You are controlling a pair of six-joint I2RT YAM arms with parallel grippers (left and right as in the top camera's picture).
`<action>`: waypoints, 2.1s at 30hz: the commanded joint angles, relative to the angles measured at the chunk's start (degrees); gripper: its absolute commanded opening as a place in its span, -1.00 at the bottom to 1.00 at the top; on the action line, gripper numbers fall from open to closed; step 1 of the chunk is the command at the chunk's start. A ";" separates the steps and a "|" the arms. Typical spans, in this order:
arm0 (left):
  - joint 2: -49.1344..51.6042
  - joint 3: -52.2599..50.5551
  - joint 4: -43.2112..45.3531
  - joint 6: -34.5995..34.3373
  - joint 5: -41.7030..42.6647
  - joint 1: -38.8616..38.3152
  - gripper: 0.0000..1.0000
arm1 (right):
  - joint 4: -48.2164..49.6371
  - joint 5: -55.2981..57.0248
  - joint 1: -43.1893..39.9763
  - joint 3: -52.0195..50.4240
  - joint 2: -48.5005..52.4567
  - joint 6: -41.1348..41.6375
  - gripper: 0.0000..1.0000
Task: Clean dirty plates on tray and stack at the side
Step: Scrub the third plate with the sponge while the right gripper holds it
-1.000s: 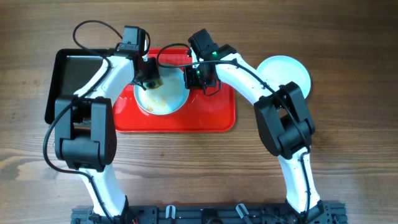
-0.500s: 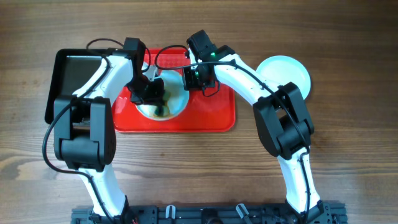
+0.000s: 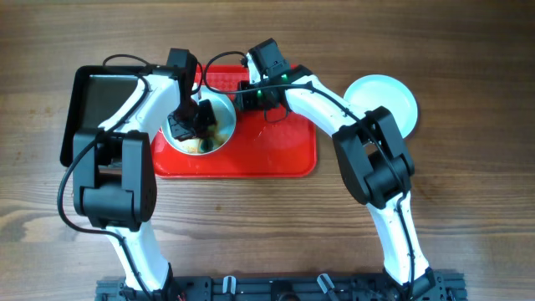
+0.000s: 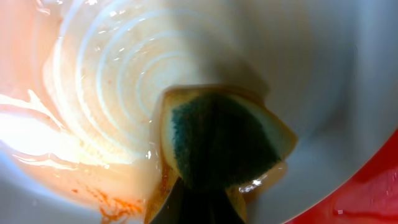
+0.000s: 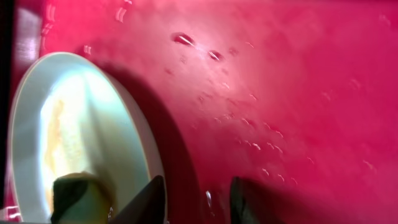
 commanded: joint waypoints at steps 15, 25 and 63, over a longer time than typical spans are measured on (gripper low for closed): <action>0.79 -0.44 1.49 -3.30 -4.48 -0.07 -0.92 | 5.18 2.99 4.33 0.33 3.69 -0.11 -0.67; 0.79 -0.44 2.86 -3.28 -4.55 -0.07 -0.85 | -0.83 4.44 -0.70 0.33 4.96 15.21 -0.91; 8.59 -0.44 23.65 18.40 27.32 0.61 -0.92 | -7.89 1.05 -6.12 0.35 4.96 14.73 -0.91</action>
